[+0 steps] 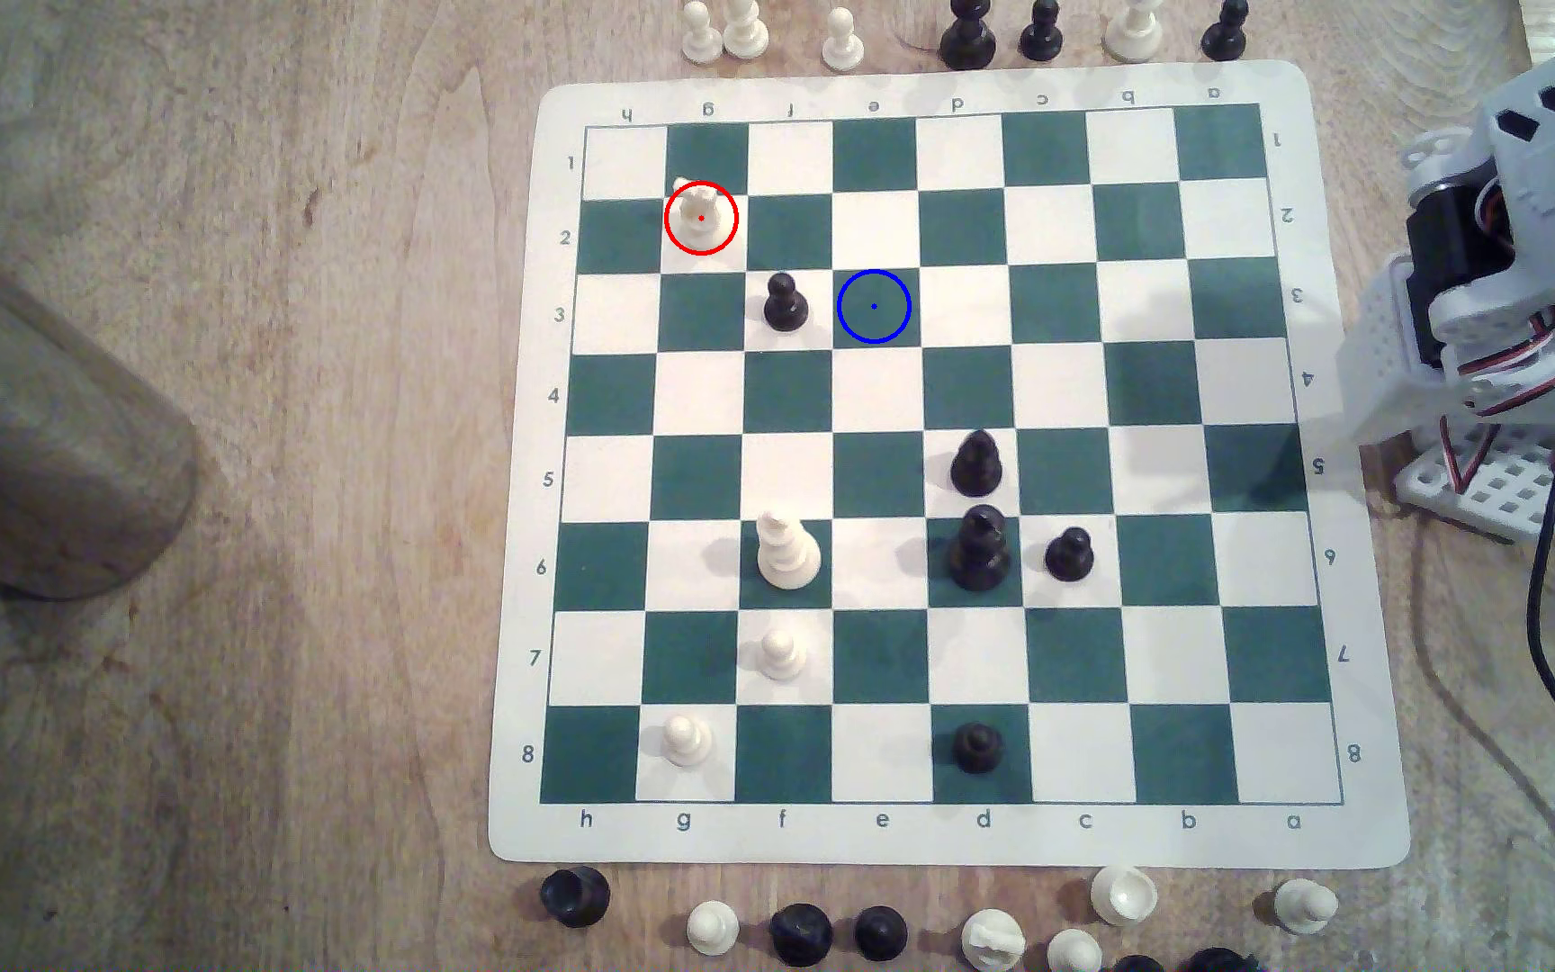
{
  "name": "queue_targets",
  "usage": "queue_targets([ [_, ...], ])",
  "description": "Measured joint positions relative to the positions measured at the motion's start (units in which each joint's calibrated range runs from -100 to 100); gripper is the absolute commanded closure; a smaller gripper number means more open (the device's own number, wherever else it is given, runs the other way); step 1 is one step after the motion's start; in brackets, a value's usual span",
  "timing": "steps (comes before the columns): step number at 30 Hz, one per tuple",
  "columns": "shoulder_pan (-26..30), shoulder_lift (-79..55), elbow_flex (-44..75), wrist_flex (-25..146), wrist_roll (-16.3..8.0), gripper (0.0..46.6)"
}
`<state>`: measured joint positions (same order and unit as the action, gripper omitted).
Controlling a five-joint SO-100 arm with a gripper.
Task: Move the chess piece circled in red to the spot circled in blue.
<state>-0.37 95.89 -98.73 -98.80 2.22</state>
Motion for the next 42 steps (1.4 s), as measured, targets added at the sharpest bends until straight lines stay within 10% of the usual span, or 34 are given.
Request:
queue_targets([
  [11, 5.2, 0.0, 2.4, 24.5, 0.0, 46.4],
  [23, 5.8, 0.0, 24.3, 88.7, -0.4, 46.4],
  [42, -4.6, -17.5, 35.5, 132.0, -1.6, 45.6],
])
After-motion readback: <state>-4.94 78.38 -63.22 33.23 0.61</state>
